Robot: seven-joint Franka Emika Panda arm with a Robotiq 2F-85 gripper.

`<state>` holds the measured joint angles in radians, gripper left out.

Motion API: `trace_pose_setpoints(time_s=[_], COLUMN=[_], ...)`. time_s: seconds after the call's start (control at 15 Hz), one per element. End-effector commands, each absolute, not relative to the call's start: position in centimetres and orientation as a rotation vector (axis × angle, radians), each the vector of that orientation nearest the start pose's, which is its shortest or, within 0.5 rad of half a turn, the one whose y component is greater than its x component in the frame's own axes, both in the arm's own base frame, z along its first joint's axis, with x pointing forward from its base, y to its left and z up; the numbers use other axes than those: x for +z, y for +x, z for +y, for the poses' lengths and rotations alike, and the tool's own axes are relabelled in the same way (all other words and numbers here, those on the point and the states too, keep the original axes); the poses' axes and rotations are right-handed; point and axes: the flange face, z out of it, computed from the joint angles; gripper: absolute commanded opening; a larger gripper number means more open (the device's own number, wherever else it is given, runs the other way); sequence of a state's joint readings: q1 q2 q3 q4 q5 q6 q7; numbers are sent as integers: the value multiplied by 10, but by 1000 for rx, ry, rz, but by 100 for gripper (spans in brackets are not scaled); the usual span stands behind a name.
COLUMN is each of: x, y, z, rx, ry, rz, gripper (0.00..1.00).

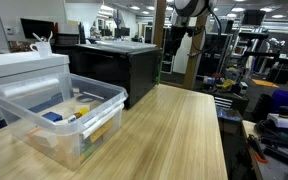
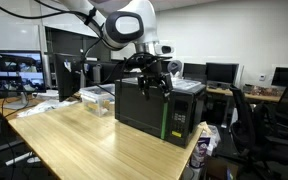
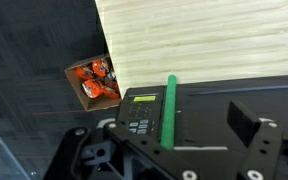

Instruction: Open the microwave door.

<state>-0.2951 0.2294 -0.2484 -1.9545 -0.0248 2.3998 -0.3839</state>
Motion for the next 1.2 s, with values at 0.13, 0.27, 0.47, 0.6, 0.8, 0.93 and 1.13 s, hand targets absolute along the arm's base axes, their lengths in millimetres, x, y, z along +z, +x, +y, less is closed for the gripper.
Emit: trace_pose_setpoints(time_s=[0.13,0.27,0.47,0.6,0.8,0.93,1.13], x=[379,381,388,391,389,386,381], y=[546,553,564,568,573,575,577], z=[-321,-323,-328,-330,-336,-340,-344], rx=[-352,-387,-447,-459,-436,-414,-386], ry=[-3205,-3179,-3155,-3152,-3163,-3168,-3168], rz=[44,-2,-48,-56,-45,-40,-30], gripper=[100,100,100,100,100,100,100])
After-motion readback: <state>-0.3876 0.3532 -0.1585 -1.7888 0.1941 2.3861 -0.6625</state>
